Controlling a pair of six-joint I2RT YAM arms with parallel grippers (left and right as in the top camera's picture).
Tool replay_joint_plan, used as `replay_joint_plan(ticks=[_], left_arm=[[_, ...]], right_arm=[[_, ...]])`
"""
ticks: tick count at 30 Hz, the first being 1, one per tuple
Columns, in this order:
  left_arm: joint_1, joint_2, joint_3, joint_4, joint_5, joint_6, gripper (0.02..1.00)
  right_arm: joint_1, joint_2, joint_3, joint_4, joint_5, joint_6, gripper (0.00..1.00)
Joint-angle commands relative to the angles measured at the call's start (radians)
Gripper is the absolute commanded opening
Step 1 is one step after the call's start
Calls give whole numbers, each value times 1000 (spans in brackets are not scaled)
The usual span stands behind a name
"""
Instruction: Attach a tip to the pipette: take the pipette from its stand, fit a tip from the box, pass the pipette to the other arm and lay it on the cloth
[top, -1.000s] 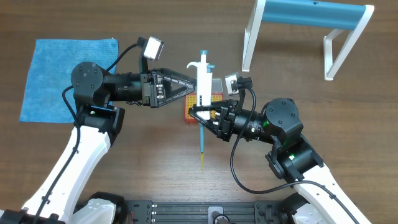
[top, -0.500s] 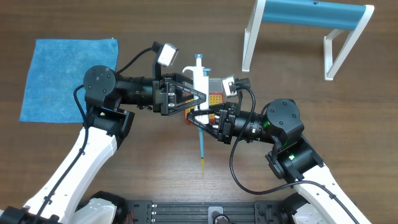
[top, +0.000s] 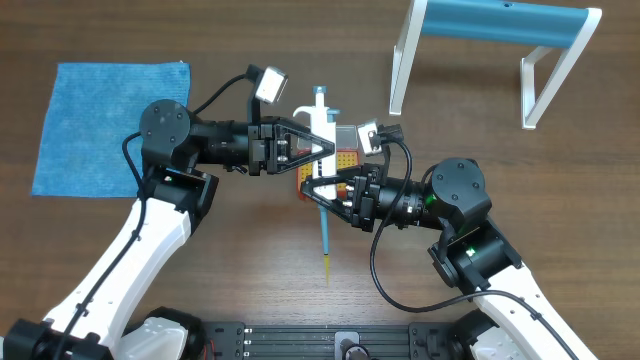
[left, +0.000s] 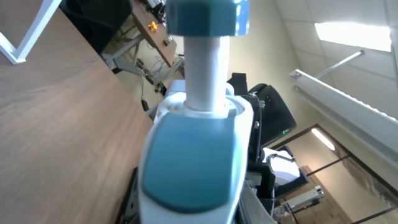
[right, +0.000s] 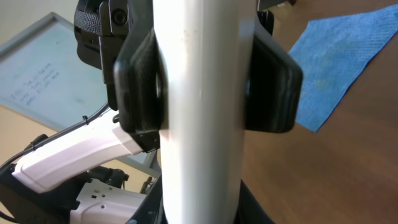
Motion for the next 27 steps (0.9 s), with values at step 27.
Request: replay_joint_plan(ticks=[27], left_arm=[[245, 40, 264, -1142, -645, 569, 25]], right_arm=[[-521, 0, 13, -370, 217, -447, 807]])
